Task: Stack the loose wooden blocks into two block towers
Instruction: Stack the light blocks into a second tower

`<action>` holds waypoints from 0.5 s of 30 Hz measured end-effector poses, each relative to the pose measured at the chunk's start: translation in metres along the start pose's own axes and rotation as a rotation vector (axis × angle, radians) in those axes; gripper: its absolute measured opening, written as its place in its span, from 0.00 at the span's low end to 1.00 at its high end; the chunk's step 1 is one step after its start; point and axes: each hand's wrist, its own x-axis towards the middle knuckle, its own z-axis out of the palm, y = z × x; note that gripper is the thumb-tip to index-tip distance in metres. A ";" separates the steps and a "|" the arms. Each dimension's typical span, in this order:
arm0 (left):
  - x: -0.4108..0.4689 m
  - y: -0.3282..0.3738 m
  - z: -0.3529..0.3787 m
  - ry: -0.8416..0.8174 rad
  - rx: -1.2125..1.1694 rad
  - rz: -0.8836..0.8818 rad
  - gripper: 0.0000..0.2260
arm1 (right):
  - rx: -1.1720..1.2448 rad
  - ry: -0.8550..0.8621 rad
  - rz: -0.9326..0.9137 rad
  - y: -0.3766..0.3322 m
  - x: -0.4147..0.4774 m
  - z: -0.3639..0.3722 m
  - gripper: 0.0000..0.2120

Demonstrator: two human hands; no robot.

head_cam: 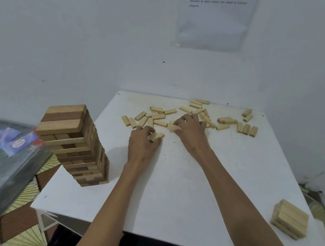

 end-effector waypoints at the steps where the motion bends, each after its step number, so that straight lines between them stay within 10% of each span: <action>1: -0.006 0.002 -0.002 0.000 -0.004 0.008 0.14 | 0.020 0.001 0.001 -0.003 -0.009 -0.005 0.13; 15: -0.104 0.008 -0.038 -0.350 0.000 0.305 0.17 | 0.448 -0.203 -0.023 0.003 -0.167 -0.035 0.29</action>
